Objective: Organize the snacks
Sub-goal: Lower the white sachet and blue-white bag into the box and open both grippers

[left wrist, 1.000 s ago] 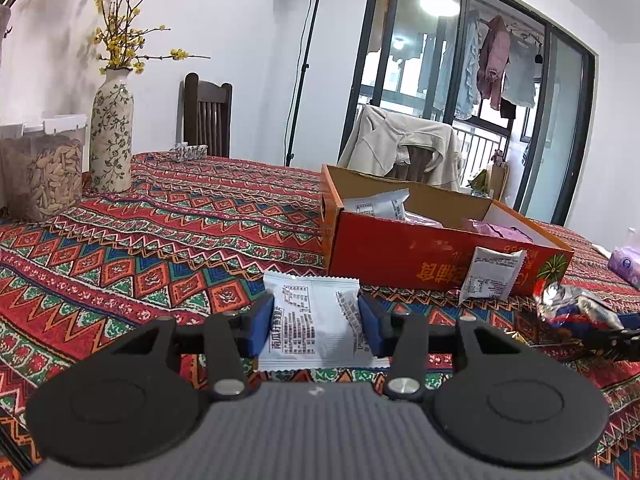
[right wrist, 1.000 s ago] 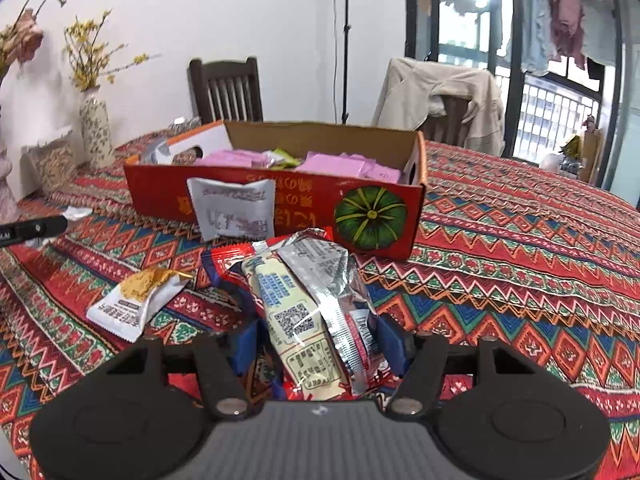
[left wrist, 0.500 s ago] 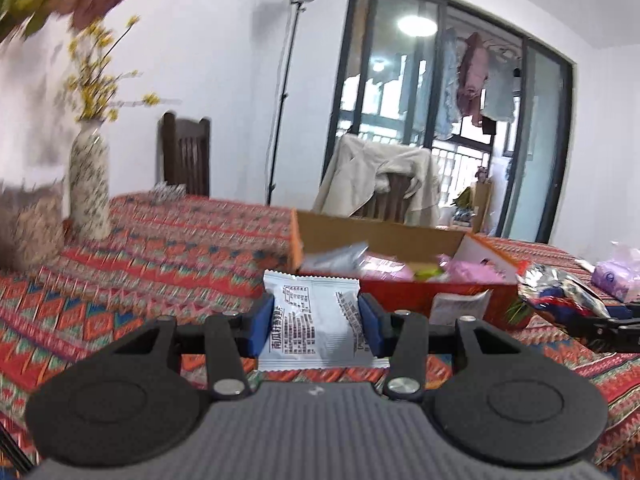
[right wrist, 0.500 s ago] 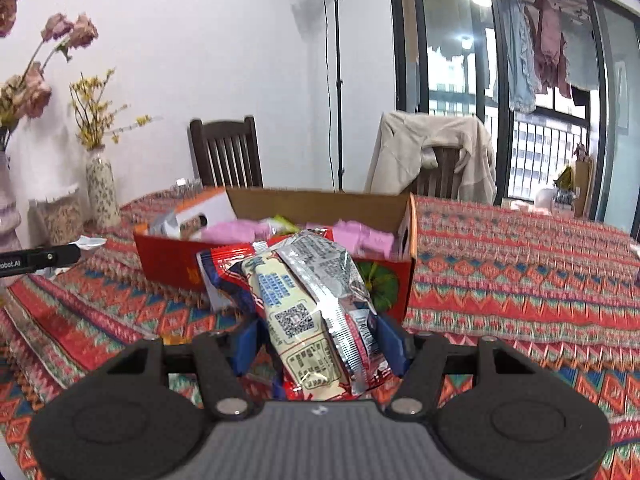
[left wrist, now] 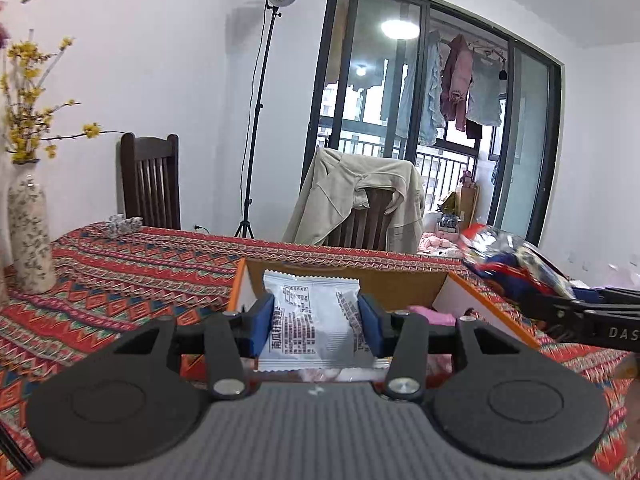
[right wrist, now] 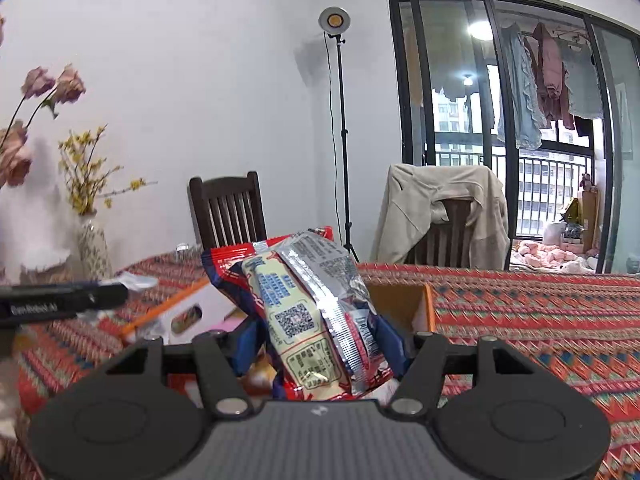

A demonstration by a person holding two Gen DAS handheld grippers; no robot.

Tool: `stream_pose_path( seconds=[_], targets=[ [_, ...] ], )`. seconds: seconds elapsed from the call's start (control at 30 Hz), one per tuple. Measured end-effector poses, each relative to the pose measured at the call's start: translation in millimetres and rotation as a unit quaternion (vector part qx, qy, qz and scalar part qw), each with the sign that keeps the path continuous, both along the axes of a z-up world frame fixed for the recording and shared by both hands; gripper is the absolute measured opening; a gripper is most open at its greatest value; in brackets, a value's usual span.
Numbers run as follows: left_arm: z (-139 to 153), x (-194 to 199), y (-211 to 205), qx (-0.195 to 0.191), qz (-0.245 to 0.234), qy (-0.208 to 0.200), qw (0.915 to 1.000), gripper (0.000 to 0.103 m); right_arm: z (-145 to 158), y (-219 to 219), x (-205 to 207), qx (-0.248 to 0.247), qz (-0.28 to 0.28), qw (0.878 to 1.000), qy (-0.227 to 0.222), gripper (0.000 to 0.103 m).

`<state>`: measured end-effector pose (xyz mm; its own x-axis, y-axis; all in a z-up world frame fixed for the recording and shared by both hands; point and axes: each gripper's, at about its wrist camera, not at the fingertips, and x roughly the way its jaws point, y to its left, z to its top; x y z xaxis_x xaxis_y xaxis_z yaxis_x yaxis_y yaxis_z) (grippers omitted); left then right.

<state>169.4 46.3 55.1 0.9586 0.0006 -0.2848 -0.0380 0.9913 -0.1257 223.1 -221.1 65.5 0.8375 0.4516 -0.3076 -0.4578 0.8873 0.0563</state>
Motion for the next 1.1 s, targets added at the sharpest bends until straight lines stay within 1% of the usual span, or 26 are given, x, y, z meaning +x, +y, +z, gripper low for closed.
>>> stream_pose_path(
  seconds=[0.1,0.23,0.33,0.37,0.43,0.47,0.53,0.63,0.67,0.7,0.77,0.8,0.83,0.93,1.1],
  targets=[
    [5,27,-6,-0.007,0.004,0.003,1.0,0.047,2,9,24,0.014,-0.004,1.0,-0.002,0.061],
    [6,57,-14,-0.008,0.017,-0.001,0.9998,0.047,-3,21,51,0.014,-0.025,1.0,-0.008,0.061],
    [-3,69,-15,-0.026,0.029,-0.017,0.9991,0.047,-11,23,66,0.029,-0.042,0.999,-0.006,0.061],
    [-9,72,-15,-0.029,0.029,-0.019,0.999,0.047,-15,24,68,0.028,-0.044,0.999,-0.005,0.061],
    [-19,82,-16,-0.01,0.038,-0.002,0.9992,0.047,-24,26,73,0.013,-0.042,0.999,-0.001,0.061],
    [-22,85,-15,-0.007,0.04,0.003,0.9992,0.047,-27,26,75,0.011,-0.04,0.999,0.003,0.061],
    [-28,89,-11,-0.012,0.04,0.017,0.999,0.047,-31,27,81,0.013,-0.039,0.999,0.018,0.061],
    [-32,88,-8,-0.009,0.037,0.02,0.9991,0.047,-39,28,87,0.004,-0.042,0.999,0.032,0.062],
    [-33,86,-9,-0.01,0.032,0.018,0.9993,0.05,-41,28,88,0.002,-0.044,0.998,0.036,0.062],
    [-34,83,-9,-0.016,0.022,0.013,0.9995,0.055,-43,29,88,-0.001,-0.046,0.998,0.039,0.066],
    [-36,78,-8,-0.021,0.024,0.006,0.9995,0.103,-48,29,88,-0.005,-0.055,0.998,0.04,0.078],
    [-36,75,-8,-0.022,0.034,-0.004,0.9992,0.103,-48,29,85,-0.004,-0.06,0.997,0.04,0.093],
    [-36,70,-8,-0.021,0.044,-0.017,0.9987,0.103,-48,27,83,0.001,-0.063,0.997,0.039,0.103],
    [-34,66,-6,-0.028,0.052,-0.024,0.998,0.103,-47,20,79,0.019,-0.068,0.997,0.034,0.103],
    [-33,65,-6,-0.028,0.062,-0.021,0.9975,0.103,-51,19,80,0.016,-0.084,0.995,0.042,0.103]
  ],
)
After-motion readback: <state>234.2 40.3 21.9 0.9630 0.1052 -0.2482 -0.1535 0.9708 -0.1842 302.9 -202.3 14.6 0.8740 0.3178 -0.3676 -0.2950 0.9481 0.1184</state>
